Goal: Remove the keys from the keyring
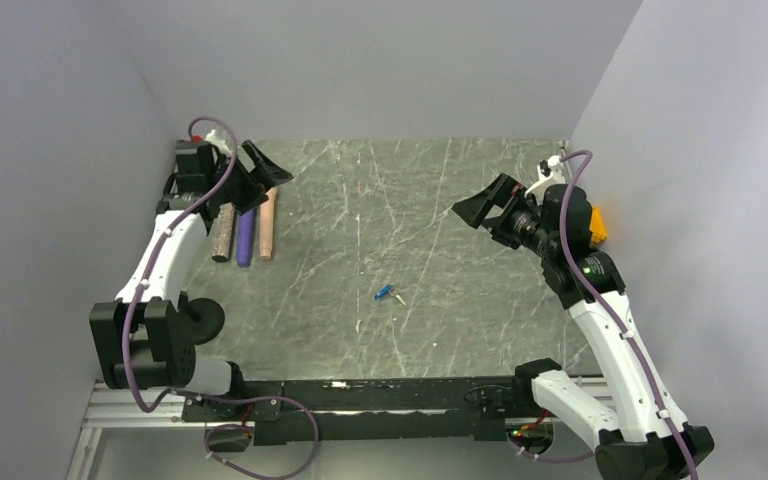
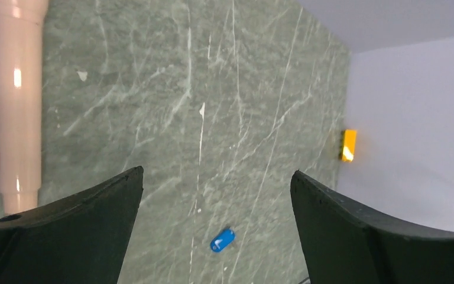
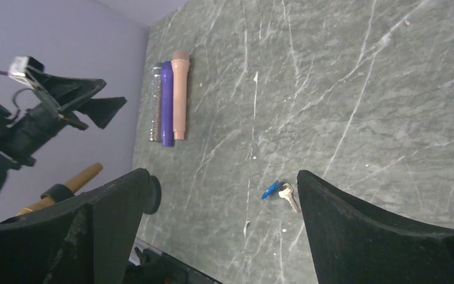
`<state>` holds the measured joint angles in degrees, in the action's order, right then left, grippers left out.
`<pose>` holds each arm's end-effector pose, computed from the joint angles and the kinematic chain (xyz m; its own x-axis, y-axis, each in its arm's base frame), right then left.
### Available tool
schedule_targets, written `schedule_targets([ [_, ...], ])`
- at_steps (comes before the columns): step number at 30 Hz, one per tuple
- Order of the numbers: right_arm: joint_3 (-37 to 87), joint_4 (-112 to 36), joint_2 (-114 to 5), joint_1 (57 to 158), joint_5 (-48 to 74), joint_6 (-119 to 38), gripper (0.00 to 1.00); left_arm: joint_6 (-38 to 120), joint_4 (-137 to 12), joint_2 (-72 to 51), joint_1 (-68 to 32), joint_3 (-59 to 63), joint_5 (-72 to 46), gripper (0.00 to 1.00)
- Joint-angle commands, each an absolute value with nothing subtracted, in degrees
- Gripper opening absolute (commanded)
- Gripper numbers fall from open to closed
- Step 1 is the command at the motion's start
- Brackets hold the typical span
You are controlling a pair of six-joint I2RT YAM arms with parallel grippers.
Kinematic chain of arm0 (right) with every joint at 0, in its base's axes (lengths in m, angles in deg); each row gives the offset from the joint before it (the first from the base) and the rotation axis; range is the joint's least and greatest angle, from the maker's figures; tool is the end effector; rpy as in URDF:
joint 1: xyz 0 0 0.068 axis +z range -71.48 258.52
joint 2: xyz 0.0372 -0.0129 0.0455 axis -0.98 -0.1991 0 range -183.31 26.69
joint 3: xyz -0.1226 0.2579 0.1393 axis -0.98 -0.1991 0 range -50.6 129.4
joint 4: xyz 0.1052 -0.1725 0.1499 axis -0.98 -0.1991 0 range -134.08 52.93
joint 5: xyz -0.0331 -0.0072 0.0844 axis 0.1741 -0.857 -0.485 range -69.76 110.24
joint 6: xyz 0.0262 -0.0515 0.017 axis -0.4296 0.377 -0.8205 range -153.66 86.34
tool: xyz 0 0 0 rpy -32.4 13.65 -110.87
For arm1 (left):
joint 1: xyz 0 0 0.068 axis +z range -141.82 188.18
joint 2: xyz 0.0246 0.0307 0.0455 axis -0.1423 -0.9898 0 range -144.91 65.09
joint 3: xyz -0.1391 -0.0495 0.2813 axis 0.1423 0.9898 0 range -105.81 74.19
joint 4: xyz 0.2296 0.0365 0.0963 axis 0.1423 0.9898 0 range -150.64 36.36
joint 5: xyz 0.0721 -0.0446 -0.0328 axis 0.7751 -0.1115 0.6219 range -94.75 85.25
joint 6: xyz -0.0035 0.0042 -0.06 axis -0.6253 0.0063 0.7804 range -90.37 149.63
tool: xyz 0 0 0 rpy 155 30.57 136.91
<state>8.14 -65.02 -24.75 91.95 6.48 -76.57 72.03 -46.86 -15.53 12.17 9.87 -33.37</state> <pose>0.1546 0.0478 0.4041 -0.5522 0.5480 -0.6283 -0.0905 0.7098 0.6986 0.3100 0.0002 0.3545 -0.6069 -0.6357 -0.4771 -0.0770 0.6445 -0.7608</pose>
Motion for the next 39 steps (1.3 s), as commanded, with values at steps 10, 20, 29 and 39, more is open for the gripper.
schedule_targets([
  [10,13.5,-75.5,-30.8,91.6,2.5,-62.0,1.0,58.3,-18.2,-17.9,-12.1,-10.2,-3.5,0.99],
  [20,11.4,-75.6,-30.4,91.6,2.9,-61.9,1.0,53.1,-21.2,-18.9,-23.2,-4.3,-5.0,0.93],
  [29,9.0,-76.9,-29.9,91.6,1.8,-62.8,1.0,45.1,-26.0,-19.0,-31.7,2.3,-7.0,0.85],
  [39,7.8,-77.9,-27.6,91.6,1.2,-63.4,1.0,32.7,-47.7,-14.7,-37.0,20.2,-12.6,0.89],
])
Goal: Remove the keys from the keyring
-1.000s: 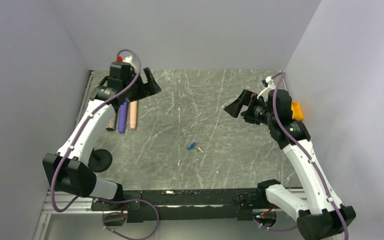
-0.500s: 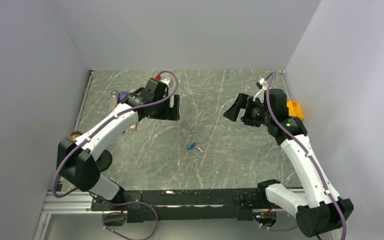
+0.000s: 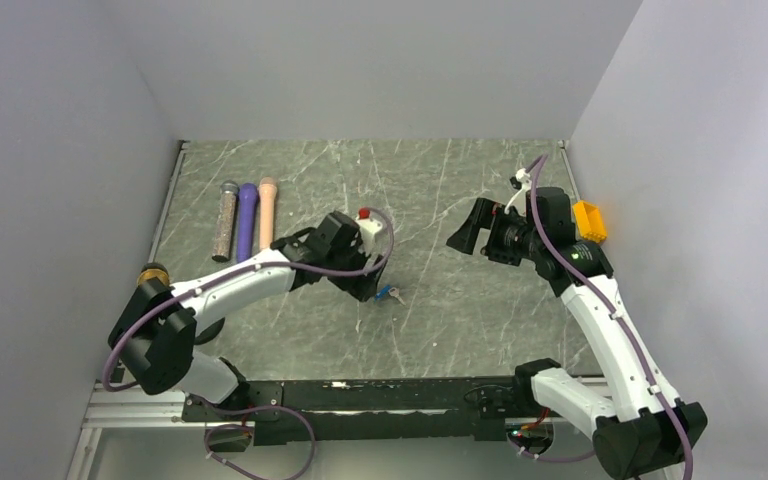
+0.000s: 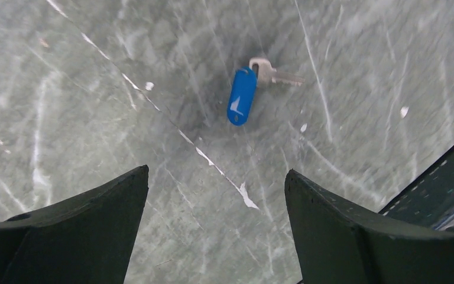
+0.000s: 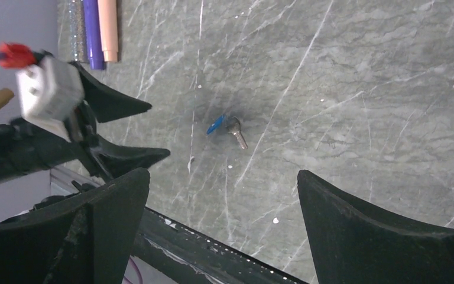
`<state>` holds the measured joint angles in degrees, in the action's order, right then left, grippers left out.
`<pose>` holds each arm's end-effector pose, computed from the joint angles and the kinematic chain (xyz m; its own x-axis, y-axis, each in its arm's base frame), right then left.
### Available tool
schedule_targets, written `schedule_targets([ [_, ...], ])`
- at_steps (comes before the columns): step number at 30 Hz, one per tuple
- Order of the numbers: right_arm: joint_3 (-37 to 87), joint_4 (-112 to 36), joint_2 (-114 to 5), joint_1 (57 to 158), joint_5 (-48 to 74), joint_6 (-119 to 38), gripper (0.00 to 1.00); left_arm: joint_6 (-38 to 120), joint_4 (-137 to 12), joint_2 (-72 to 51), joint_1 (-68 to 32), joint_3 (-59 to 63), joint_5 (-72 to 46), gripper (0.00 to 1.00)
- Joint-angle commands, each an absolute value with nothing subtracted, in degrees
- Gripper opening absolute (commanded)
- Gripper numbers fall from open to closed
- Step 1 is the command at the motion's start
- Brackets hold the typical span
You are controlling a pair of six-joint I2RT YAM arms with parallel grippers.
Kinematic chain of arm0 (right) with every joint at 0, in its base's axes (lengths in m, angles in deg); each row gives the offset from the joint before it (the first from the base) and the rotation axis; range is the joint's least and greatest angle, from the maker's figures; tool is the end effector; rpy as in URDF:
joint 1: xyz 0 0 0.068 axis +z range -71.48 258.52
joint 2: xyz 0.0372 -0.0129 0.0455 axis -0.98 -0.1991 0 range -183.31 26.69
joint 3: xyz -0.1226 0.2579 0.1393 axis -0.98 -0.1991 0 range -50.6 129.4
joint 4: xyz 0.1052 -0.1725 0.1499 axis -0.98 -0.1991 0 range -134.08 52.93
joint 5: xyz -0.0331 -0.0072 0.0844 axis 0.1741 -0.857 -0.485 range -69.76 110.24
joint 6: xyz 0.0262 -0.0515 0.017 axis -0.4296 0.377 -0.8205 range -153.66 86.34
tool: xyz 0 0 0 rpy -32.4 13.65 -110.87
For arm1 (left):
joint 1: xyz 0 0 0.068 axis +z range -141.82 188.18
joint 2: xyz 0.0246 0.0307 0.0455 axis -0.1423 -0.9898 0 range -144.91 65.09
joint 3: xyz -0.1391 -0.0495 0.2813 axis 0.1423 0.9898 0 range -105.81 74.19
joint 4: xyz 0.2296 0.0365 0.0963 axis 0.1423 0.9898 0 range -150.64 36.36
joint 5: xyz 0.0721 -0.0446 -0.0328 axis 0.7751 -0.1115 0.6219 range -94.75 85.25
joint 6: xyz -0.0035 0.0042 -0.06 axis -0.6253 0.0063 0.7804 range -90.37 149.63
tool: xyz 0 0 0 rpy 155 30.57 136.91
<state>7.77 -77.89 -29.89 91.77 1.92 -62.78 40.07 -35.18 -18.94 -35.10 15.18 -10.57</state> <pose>0.1643 0.0531 0.3665 -0.7570 0.2963 -0.5824 -0.0996 0.8285 0.5510 0.2159 -0.2096 0.2858 -0.6844 0.3969 -0.6116 0.6152 0.7646 -0.1922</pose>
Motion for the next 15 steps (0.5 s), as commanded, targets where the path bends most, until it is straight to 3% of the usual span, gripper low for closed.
schedule_targets([
  [1,7.7,-77.9,-27.4,91.6,1.3,-63.6,1.0,30.8,-49.1,-14.5,-37.5,21.4,-12.3,0.89],
  [10,7.5,-78.3,-26.5,91.6,2.4,-64.0,1.0,24.1,-55.8,-17.1,-38.6,23.8,-10.4,0.82],
  [15,7.1,-78.3,-26.1,91.6,2.4,-64.1,1.0,23.4,-54.0,-22.0,-38.7,22.1,-13.1,0.69],
])
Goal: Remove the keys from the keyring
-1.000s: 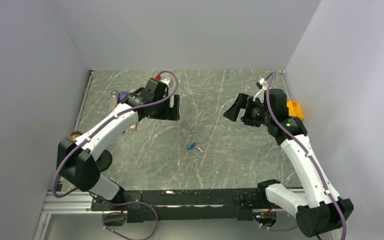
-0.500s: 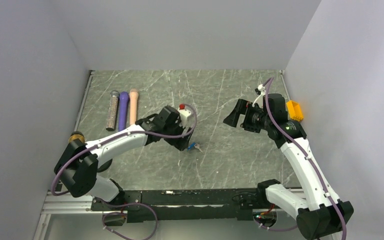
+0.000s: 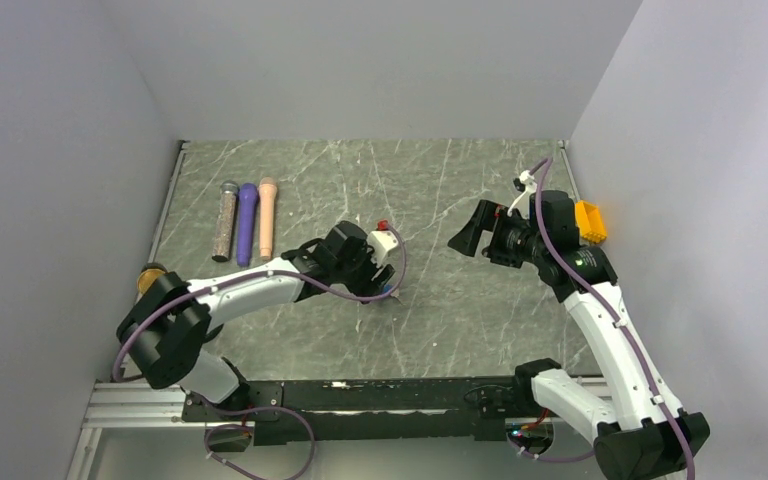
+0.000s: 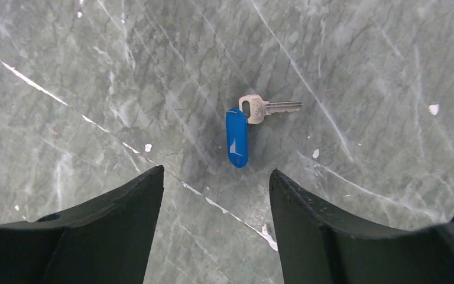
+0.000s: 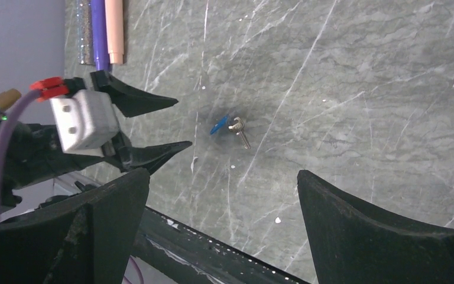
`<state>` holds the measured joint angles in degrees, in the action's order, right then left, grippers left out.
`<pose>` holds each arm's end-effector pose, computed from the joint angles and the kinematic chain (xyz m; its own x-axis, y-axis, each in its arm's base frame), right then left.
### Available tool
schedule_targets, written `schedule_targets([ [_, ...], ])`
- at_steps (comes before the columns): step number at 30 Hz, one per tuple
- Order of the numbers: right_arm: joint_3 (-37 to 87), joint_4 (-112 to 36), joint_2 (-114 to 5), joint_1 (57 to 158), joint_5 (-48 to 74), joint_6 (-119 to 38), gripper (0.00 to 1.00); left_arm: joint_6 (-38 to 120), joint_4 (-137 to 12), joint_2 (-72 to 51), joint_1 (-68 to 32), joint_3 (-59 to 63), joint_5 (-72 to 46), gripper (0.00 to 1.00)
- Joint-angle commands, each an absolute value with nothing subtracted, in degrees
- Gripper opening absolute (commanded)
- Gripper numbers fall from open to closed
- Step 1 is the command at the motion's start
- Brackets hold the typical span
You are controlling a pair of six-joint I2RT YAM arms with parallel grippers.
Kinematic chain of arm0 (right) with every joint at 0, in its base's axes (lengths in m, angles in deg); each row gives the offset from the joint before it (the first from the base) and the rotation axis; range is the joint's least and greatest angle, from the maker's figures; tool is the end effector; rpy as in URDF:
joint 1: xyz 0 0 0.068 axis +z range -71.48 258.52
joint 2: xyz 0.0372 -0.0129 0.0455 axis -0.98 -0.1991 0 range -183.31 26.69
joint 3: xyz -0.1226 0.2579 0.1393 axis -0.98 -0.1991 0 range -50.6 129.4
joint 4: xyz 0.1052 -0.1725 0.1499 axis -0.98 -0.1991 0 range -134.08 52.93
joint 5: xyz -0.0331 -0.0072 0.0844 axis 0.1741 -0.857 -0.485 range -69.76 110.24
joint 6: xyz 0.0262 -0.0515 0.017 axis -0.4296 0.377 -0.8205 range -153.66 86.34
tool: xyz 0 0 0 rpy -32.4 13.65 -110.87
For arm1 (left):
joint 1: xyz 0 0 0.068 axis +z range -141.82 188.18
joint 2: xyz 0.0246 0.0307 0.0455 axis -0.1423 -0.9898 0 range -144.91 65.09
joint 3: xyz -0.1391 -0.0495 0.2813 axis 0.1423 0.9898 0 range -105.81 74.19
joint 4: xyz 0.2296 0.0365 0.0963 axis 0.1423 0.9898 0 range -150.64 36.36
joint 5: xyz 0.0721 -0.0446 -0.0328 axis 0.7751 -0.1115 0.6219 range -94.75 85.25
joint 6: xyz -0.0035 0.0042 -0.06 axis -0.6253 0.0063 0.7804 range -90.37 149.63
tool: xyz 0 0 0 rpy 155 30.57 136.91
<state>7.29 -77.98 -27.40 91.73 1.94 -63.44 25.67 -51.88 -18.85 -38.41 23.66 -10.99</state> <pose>0.1535 0.0504 0.3700 -0.7386 0.3110 -0.5982 -0.1084 0.8210 0.5606 0.2052 -0.2240 0.2634 -0.4065 0.5297 -0.7444 0.8075 0.5894 -0.0216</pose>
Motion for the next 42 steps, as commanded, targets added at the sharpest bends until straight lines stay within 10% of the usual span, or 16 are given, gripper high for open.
schedule_targets([
  [1,6.9,-78.2,-26.1,91.6,2.4,-64.1,1.0,23.2,-54.4,-22.4,-38.7,22.3,-13.4,0.69],
  [18,7.4,-79.1,-26.3,91.6,3.1,-62.0,1.0,22.7,-53.0,-29.0,-40.1,20.0,-15.6,0.68],
  [42,7.8,-79.8,-26.4,91.5,2.8,-60.1,1.0,21.8,-51.3,-34.4,-40.1,17.1,-13.8,0.34],
])
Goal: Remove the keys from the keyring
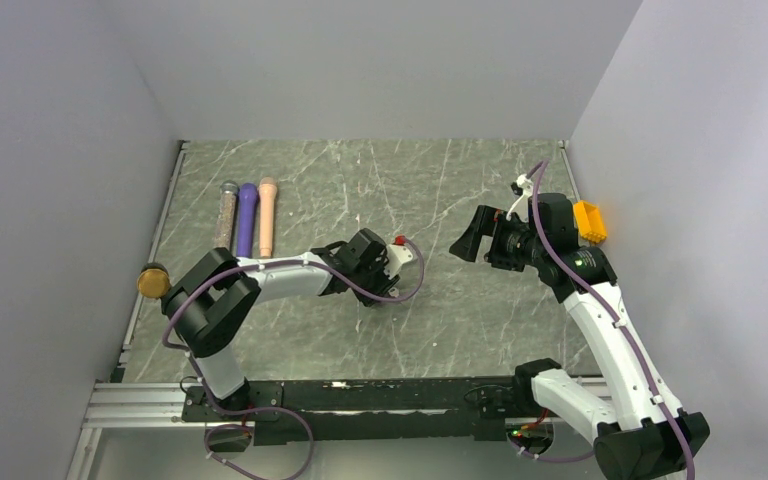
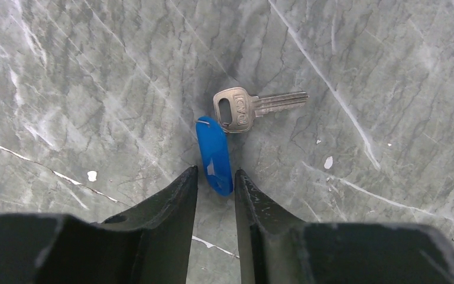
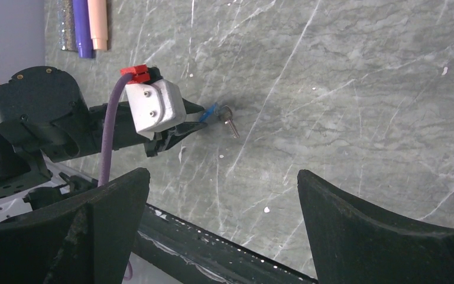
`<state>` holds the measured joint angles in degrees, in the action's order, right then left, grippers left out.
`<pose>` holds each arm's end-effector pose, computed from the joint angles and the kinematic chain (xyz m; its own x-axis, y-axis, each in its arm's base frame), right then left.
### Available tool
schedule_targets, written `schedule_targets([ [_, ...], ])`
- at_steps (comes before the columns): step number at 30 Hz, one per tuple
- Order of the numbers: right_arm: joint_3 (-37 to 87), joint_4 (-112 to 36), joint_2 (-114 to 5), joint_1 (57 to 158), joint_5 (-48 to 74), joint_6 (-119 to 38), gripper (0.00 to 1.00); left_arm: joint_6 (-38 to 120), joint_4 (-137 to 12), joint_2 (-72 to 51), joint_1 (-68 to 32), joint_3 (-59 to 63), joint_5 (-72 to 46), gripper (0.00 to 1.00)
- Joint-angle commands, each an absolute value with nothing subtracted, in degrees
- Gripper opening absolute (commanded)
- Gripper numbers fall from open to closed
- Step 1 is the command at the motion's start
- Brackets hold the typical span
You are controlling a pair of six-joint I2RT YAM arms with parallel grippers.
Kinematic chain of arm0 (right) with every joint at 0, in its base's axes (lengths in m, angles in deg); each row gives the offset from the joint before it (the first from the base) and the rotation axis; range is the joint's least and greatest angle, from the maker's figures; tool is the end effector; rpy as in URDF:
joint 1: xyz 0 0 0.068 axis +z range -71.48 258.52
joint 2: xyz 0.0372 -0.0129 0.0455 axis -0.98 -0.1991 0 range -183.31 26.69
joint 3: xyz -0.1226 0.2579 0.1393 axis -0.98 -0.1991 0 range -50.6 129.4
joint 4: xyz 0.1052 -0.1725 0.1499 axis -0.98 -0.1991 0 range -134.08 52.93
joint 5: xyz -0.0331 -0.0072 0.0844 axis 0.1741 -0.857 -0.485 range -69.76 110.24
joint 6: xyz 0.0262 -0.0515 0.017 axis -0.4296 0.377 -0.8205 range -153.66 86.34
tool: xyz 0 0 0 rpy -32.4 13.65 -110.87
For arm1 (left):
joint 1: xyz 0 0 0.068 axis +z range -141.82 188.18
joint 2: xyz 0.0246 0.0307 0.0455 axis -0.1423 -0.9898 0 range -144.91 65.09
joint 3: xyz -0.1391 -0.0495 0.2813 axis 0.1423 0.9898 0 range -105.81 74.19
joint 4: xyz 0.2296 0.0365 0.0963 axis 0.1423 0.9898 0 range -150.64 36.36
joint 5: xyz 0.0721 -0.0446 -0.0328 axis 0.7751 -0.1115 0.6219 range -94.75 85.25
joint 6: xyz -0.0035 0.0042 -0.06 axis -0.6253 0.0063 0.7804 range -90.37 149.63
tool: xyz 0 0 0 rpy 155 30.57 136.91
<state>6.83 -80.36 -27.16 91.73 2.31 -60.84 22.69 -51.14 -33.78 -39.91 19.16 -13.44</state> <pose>0.1497 0.0492 0.3641 -0.7579 0.2685 -0.5946 -0.1146 0.8424 0.5265 0.2281 -0.2642 0.2060 -0.4357 0.6643 -0.6073 0.8548 0.5167 -0.0482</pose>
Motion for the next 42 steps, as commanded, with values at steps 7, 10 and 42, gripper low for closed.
schedule_targets([
  [7,7.8,-79.8,-26.3,91.5,2.8,-60.1,1.0,21.7,-49.0,-33.4,-40.1,15.4,-13.4,0.16],
  [10,7.8,-79.8,-26.2,91.6,2.5,-60.2,1.0,21.5,-46.3,-32.8,-40.2,13.6,-12.9,0.11],
  [42,11.5,-37.1,-30.6,86.8,-33.1,-90.0,1.0,23.3,-18.3,-19.1,-37.4,-23.5,-26.1,0.0],
])
